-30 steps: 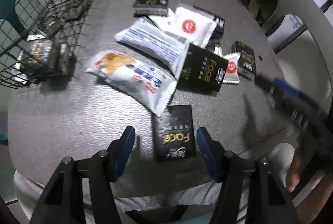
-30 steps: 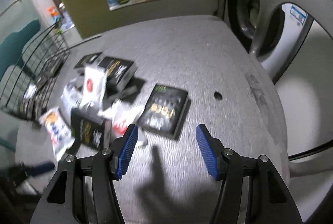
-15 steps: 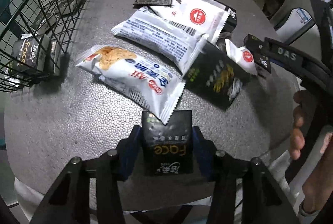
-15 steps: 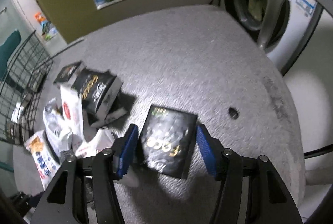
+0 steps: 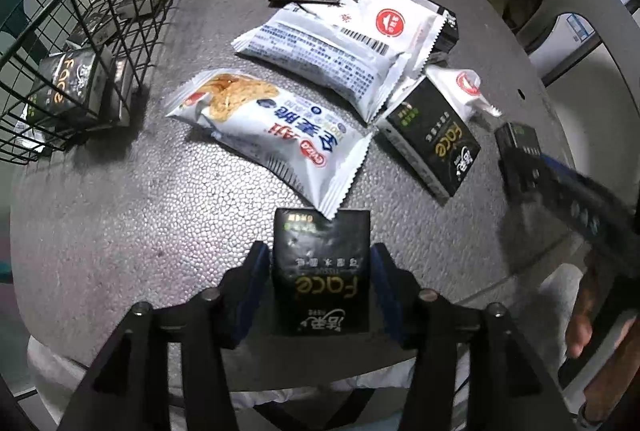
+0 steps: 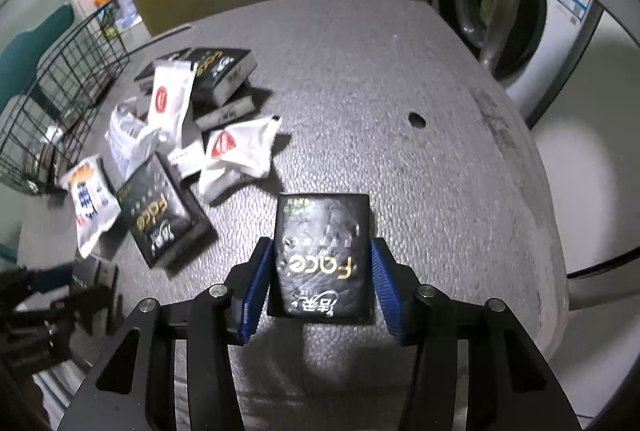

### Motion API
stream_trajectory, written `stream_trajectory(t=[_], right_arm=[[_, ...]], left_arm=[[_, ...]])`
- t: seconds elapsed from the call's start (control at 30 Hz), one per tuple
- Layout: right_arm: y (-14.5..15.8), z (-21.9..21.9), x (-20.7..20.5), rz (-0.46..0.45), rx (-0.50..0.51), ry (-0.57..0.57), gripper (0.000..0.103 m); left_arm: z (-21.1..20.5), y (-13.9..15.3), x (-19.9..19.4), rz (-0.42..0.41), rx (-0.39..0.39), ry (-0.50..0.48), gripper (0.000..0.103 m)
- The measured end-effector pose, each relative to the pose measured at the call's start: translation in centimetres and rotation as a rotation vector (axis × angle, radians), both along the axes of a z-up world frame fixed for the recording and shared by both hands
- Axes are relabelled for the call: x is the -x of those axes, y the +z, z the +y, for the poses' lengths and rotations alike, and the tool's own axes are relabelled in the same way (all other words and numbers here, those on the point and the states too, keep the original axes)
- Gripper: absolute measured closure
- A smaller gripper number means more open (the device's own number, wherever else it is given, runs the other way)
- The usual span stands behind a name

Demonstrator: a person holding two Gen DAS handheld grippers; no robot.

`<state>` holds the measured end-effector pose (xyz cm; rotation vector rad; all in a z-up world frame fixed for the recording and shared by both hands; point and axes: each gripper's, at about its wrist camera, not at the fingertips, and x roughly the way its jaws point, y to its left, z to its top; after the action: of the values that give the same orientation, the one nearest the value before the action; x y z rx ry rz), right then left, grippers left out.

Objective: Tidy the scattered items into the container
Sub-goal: 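Carry both held black Face packs over the wire basket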

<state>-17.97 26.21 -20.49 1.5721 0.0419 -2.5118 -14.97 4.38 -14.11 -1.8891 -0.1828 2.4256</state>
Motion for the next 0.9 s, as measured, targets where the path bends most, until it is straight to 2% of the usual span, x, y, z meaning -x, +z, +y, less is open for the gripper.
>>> stream_trajectory(t=[0.2, 0.27, 0.33, 0.37, 0.57, 0.7, 0.77, 0.83, 0.9], right_arm=[[0.1, 0.0, -0.1, -0.012, 0.01, 0.004, 0.055], [0.4, -0.2, -0.4, -0.009, 0.013, 0.012, 0.055], [0.9, -0.4, -0.8, -0.004, 0.026, 0.021, 0.055], [1.2, -0.6, -1.0, 0.001, 0.029, 0.025, 0.055], [5.2, -2.6, -2.5, 0.059, 0.073, 0.071, 0.055], [9.1, -5.1, -3.2, 0.117, 0.118, 0.12, 0.055], [11.5, -7.3, -3.4, 0.152, 0.147, 0.164, 0.055], [13.5, -9.6, -3.1, 0.184, 0.168, 0.207, 0.055], [14.9, -12.7, -2.6, 0.202, 0.192, 0.256, 0.055]], left_arm=[[0.3, -0.3, 0.2, 0.005, 0.022, -0.002, 0.041], [0.1, -0.2, 0.3, 0.004, 0.024, 0.004, 0.05], [-0.4, -0.1, -0.2, 0.0, 0.014, 0.009, 0.051], [-1.5, 0.5, -1.6, 0.002, 0.012, 0.01, 0.051], [-1.7, 2.5, -2.4, 0.035, 0.004, 0.001, 0.051], [-1.9, 5.9, -4.7, 0.087, -0.02, -0.01, 0.051], [-1.8, 7.5, -4.2, 0.115, -0.038, -0.009, 0.051], [-2.5, 10.6, -5.2, 0.151, -0.051, 0.001, 0.051], [-3.4, 13.6, -3.7, 0.203, -0.046, 0.028, 0.051]])
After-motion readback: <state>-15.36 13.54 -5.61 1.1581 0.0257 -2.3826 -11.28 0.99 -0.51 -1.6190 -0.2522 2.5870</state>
